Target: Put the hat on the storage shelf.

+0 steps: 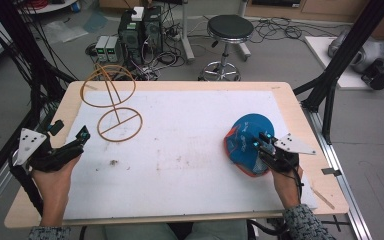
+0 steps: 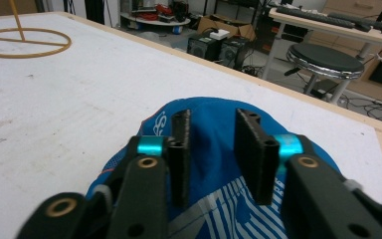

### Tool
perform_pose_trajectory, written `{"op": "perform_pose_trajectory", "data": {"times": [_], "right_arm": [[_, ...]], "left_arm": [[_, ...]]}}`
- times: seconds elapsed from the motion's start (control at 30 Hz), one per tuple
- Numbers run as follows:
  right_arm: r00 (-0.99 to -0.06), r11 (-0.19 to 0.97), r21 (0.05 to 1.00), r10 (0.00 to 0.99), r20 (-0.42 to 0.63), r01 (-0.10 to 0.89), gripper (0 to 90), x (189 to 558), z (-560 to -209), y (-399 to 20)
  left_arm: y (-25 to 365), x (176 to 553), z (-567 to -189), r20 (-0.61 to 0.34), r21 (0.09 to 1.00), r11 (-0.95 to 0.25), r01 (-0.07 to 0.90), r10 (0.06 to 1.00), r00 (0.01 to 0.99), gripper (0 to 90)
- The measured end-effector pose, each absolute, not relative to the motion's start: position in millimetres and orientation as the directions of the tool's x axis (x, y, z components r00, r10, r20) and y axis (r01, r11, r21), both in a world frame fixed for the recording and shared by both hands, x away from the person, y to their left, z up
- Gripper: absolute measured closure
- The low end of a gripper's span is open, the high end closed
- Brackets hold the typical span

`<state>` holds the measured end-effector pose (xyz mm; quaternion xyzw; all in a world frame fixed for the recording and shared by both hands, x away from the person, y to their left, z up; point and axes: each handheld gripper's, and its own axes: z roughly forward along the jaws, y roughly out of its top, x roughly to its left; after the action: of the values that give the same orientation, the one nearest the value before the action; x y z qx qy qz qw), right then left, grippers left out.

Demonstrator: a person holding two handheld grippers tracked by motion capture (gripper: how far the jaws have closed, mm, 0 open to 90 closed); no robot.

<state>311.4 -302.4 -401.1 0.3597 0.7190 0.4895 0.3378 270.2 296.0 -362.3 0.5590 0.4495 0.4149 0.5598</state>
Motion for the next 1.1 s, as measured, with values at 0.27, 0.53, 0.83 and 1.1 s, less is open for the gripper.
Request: {"op": "perform_pose_trajectory", "data": {"times": [0.27,0.53,0.83,1.1], "right_arm": [[-0.537,0.215,0.949,0.841,-0.062,0.228,89.5,315.3,-400.0,-306.4],[-0.525,0.143,0.966,0.851,-0.008,0.217,89.8,317.0,-391.5,-310.7],[-0.509,0.051,0.978,0.859,0.061,0.203,90.0,327.6,-375.6,-310.6],[-0.488,-0.039,0.979,0.863,0.134,0.200,90.0,341.9,-359.8,-306.3]], "left_arm": [[298.3,269.3,-362.0,-0.043,0.999,0.035,0.035,0.970,0.240,19.8],[298.6,268.5,-361.2,-0.043,0.999,0.036,0.033,0.970,0.240,19.9],[301.2,267.1,-359.2,-0.044,0.999,0.039,0.026,0.971,0.235,19.8],[302.1,266.4,-357.7,-0.047,0.999,0.042,0.023,0.971,0.236,19.8]]}}
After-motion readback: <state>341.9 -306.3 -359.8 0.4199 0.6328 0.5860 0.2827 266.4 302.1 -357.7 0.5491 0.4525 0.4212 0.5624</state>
